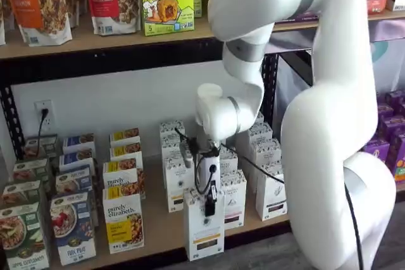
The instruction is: Pick up the white box with a yellow strip in the middle, on the bottom shelf, the fourth box from the left
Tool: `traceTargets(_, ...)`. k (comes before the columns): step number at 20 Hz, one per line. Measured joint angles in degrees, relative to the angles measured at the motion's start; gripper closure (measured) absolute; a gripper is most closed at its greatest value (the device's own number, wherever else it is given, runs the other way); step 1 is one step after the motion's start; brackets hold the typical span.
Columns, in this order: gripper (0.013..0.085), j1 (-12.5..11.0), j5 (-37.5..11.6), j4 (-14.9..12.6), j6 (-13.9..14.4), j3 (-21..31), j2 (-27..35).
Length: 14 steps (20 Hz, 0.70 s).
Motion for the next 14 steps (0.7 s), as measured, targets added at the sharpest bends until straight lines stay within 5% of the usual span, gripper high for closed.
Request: traceTargets(14,0.049,1.83,6.67,-0.57,2.72,9.35,-18.93)
